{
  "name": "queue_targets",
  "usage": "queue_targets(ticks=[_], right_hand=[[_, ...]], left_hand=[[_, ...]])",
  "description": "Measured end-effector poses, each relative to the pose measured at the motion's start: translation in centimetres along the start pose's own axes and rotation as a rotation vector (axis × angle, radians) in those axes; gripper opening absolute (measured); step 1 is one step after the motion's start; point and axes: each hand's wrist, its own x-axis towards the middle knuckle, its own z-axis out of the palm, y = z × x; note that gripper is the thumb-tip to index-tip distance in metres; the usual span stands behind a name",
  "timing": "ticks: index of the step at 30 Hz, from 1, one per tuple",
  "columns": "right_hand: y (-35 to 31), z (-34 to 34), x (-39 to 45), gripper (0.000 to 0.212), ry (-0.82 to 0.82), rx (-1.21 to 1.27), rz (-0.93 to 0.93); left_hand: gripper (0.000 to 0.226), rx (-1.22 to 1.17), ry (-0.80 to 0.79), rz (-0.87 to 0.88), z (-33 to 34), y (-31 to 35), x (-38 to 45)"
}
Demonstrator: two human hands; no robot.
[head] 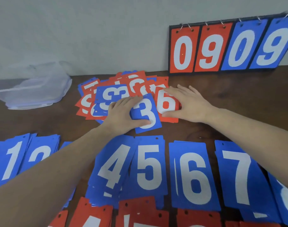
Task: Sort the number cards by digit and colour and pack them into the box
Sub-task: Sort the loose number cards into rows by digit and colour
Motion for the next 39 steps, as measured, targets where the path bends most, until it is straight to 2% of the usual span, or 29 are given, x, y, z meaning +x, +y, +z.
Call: queue_targets(ticks=[4,8,11,15,17,20,23,26,30,34,39], right_hand=[[-0.5,-0.7,-0.3,0.093,0.007,0.035,-0.010],[-1.6,-1.6,-0.9,0.090,0.067,-0.047,-0.060],[-2.5,-2.4,-1.2,0.090,0.071,-0.158,-0.030],[-3.5,-3.6,-2.0,0.089,0.034,-0.160,0.028],[-3.7,-3.8,-2.4,0.080,0.017,-0.056,0.050],[-3.7,-4.0,-3.1,0.065,0.072,0.257,0.090],[-4.0,-4.5,-4.2,0.050,0.145,0.526,0.146],[-4.4,-4.8,-5.4,0.045,0.098,0.724,0.232],[-5.3,-4.5,-7.2,0.051,0.033,0.793,0.214],[-6.2,-3.6,-8.5,0.059,0.033,0.826,0.099],[-8.4,-3.0,-10.2,0.038,-0.032,0.864,-0.040]], left_hand=[[0.086,-0.062,0.018,-0.045,-0.4,0.7,0.1],[0.082,-0.041,0.052,-0.086,-1.1,2.0,-0.4],[0.075,-0.195,0.106,-0.086,-2.1,3.1,-1.3],[0.062,-0.439,0.133,-0.118,-3.4,4.5,-3.2],[0.057,-0.571,0.135,-0.160,-3.9,4.9,-4.5],[0.058,-0.780,0.124,-0.205,-4.4,4.9,-6.5],[0.064,-0.820,0.128,-0.184,-4.8,4.8,-8.6],[0.080,-0.832,0.130,-0.170,-4.9,5.0,-10.8],[0.094,-0.885,0.189,-0.210,-4.7,5.4,-13.1],[0.089,-0.955,0.198,-0.246,-4.5,5.8,-15.1],[0.078,-0.985,0.247,-0.313,-3.8,6.9,-17.9]])
